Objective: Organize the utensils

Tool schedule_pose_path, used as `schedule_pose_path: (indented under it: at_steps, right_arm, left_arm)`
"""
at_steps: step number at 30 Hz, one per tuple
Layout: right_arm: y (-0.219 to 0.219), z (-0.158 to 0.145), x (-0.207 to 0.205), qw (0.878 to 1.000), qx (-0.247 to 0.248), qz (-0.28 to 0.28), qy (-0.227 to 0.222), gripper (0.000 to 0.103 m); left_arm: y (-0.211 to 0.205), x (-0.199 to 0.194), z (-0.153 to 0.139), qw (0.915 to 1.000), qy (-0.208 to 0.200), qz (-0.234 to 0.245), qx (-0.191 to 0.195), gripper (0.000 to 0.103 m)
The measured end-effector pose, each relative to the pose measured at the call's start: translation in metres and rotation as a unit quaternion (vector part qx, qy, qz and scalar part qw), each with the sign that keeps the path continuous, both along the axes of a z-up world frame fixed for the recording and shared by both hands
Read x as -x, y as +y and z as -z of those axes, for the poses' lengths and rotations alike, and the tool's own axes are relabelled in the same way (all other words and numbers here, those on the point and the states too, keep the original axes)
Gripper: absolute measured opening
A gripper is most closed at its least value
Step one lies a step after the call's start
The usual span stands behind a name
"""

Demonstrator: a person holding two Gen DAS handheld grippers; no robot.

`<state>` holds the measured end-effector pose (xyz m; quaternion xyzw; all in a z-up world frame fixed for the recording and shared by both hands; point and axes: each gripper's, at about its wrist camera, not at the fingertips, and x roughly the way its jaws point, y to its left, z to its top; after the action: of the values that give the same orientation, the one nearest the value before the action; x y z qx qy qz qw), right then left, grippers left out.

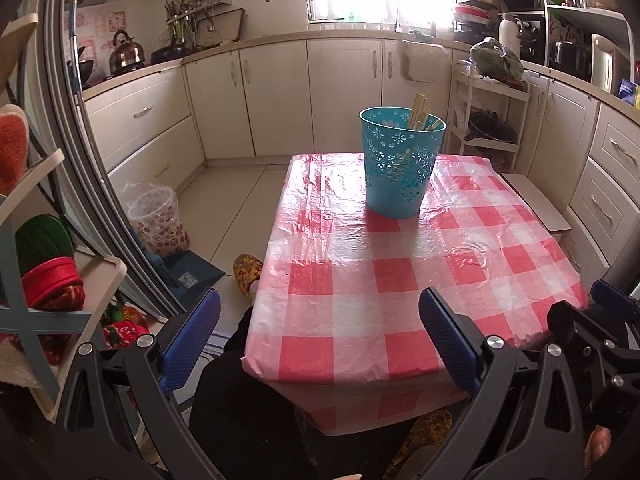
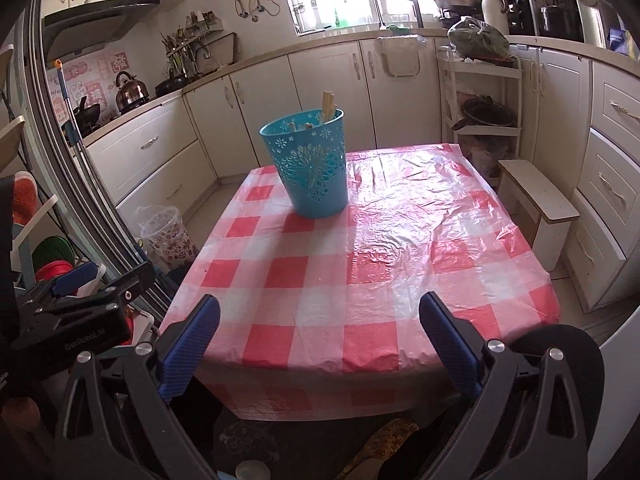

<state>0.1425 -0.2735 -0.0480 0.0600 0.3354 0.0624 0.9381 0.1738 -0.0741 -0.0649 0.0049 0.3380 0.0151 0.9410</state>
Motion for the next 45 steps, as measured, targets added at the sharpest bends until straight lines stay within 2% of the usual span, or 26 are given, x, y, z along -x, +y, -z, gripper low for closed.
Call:
schedule_pose_path:
  at_steps: [14,28,35,45]
  right_arm:
    - [0.016,-0.030,0.042,0.999,-0.007,-0.004,-0.045,0.095]
    - [0.027,-0.041,0.057,0.998,0.002,-0.008,-0.068,0.095]
    - [0.033,-0.052,0.067,0.996,0.010,-0.010,-0.089,0.095]
    - [0.037,-0.060,0.074,0.994,0.015,-0.013,-0.109,0.095]
  left_arm:
    - [0.017,0.045,-0.032,0.9996,-0.027,-0.010,0.005,0.095]
    - [0.023,0.057,-0.043,0.9989,-0.041,-0.023,-0.001,0.095]
    - [0.028,0.066,-0.052,0.9982,-0.054,-0.018,0.020,0.095]
    - [0.029,0.077,-0.064,0.9970,-0.071,-0.016,0.026,0.095]
